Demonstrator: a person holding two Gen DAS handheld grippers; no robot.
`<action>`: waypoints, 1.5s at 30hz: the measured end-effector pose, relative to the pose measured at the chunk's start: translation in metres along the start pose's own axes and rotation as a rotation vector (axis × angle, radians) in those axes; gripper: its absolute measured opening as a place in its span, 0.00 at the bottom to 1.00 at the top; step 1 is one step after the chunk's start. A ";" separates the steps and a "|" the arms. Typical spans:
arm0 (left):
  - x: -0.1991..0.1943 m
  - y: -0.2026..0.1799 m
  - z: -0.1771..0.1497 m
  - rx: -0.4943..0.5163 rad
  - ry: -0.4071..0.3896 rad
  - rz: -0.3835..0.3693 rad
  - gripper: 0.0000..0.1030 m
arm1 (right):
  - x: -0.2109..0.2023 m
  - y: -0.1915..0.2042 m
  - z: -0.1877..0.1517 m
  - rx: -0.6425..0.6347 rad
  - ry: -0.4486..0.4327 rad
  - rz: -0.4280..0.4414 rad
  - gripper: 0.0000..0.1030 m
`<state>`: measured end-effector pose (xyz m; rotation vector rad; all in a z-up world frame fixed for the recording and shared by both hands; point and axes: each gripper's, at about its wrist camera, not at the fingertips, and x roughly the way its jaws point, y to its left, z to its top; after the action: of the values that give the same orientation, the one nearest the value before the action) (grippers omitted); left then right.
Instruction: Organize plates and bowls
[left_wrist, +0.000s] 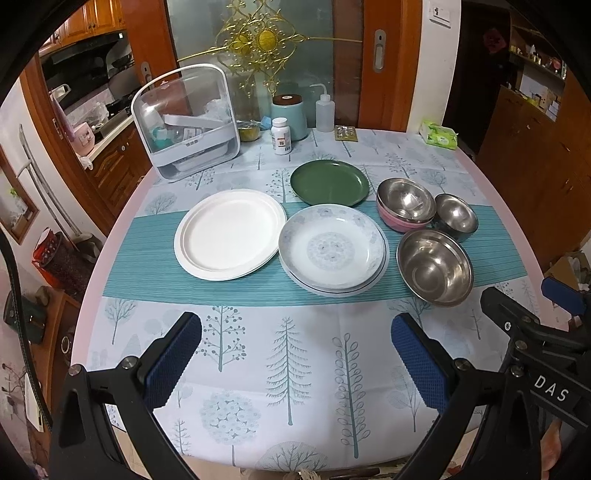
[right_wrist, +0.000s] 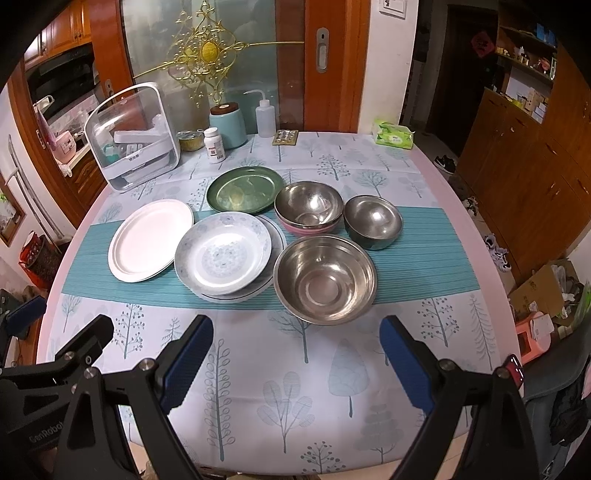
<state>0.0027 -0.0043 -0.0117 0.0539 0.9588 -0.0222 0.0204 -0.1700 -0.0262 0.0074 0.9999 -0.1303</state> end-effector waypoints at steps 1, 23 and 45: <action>0.000 0.001 0.000 -0.002 0.002 0.000 0.99 | 0.000 0.001 0.000 -0.002 0.001 0.000 0.90; 0.016 0.065 0.009 -0.058 0.019 0.069 0.99 | 0.028 0.065 0.020 -0.092 0.033 0.070 0.90; 0.187 0.246 0.059 -0.198 0.190 0.038 0.99 | 0.179 0.191 0.130 -0.227 0.152 0.236 0.73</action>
<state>0.1686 0.2394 -0.1223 -0.1107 1.1454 0.1148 0.2468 -0.0078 -0.1162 -0.0731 1.1527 0.2030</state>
